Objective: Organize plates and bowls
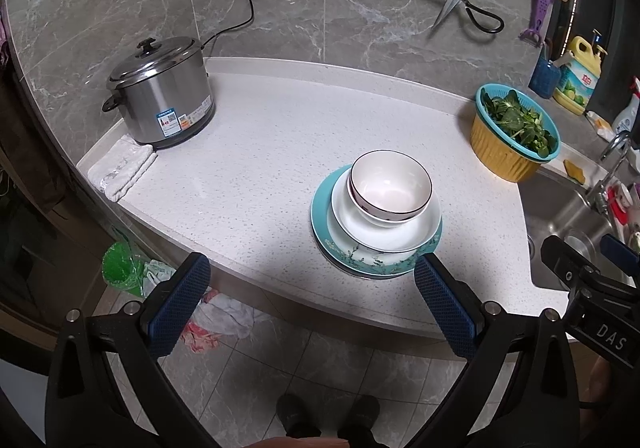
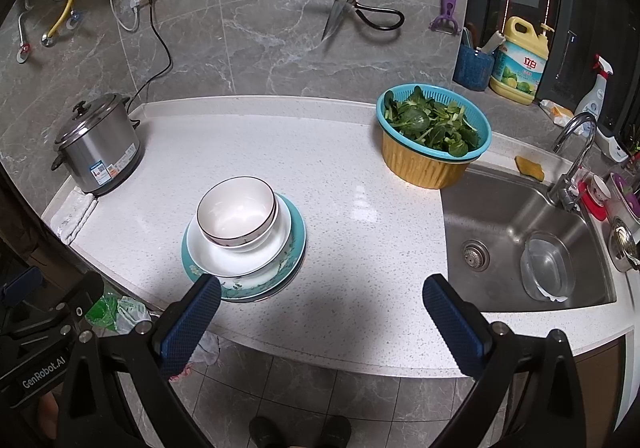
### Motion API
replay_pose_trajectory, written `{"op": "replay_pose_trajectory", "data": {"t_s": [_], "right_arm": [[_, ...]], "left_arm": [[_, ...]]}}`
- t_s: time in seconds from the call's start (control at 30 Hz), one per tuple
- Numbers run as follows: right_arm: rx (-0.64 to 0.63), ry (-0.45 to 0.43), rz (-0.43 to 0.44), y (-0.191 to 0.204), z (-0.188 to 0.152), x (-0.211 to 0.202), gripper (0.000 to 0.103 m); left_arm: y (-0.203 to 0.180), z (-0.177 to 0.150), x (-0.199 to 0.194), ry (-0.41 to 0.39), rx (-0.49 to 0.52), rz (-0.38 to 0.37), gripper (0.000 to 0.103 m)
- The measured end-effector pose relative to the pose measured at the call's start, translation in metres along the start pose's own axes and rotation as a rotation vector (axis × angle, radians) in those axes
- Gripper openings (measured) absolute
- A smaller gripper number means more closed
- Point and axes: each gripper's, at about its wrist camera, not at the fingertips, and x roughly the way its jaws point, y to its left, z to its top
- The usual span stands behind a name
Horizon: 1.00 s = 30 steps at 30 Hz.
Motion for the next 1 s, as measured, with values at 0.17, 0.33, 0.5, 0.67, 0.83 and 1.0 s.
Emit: {"op": "replay_pose_trajectory", "data": {"t_s": [0.17, 0.33, 0.5, 0.67, 0.83, 1.0], "right_arm": [[-0.001, 0.001, -0.001, -0.0009, 0.0007, 0.0005, 0.103], [-0.002, 0.001, -0.001, -0.001, 0.0008, 0.0007, 0.103], [-0.002, 0.002, -0.002, -0.0006, 0.0008, 0.0005, 0.103], [-0.003, 0.002, 0.0, -0.0036, 0.0005, 0.0029, 0.103], [-0.003, 0.003, 0.001, -0.0036, 0.0005, 0.003, 0.103], [-0.003, 0.004, -0.002, -0.0029, 0.0014, 0.0029, 0.103]], "left_arm": [[-0.0007, -0.0007, -0.001, 0.0, -0.003, 0.001, 0.103], [-0.0009, 0.0013, 0.0028, 0.003, 0.003, -0.003, 0.103], [-0.0019, 0.0015, 0.0043, 0.004, 0.004, -0.003, 0.103], [-0.0015, 0.0006, 0.0039, 0.005, 0.005, -0.004, 0.103], [-0.0041, -0.0002, 0.0048, 0.006, 0.005, -0.004, 0.103], [-0.0053, -0.0005, 0.0039, -0.008, 0.004, 0.01, 0.103]]}}
